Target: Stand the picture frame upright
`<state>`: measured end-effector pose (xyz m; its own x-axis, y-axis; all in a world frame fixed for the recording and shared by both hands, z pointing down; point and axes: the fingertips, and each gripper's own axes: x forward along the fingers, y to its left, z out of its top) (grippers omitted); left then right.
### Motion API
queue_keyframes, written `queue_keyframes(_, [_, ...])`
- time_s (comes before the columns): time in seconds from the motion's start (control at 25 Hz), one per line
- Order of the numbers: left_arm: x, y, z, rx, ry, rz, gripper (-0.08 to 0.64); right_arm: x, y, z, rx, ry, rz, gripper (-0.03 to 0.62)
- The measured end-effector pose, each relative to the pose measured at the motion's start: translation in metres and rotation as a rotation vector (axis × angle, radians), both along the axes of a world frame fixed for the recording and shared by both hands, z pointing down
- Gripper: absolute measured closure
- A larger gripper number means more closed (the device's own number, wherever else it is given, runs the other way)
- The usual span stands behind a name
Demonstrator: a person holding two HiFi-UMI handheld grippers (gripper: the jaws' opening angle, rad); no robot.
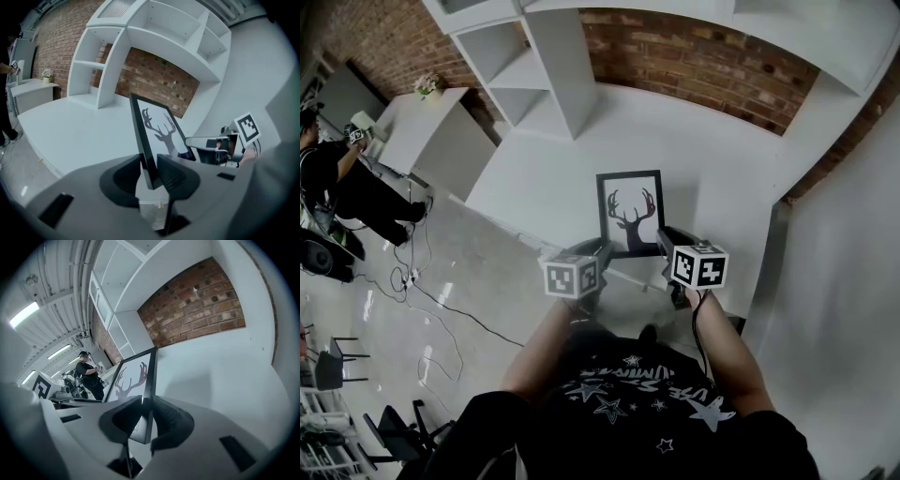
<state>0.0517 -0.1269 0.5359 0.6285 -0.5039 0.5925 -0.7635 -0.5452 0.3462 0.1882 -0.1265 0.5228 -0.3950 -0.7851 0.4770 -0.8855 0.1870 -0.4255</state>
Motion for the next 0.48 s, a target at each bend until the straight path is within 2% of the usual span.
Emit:
queue_keyframes(0.28, [-0.027, -0.051, -0.008, 0.033, 0.018, 0.021, 0.442, -0.027, -0.045, -0.008, 0.044, -0.009, 0.04, 0.514])
queue_keyframes(0.48, [-0.054, -0.107, -0.011, 0.023, 0.031, 0.059, 0.442, -0.056, -0.088, -0.008, 0.033, 0.002, 0.089, 0.512])
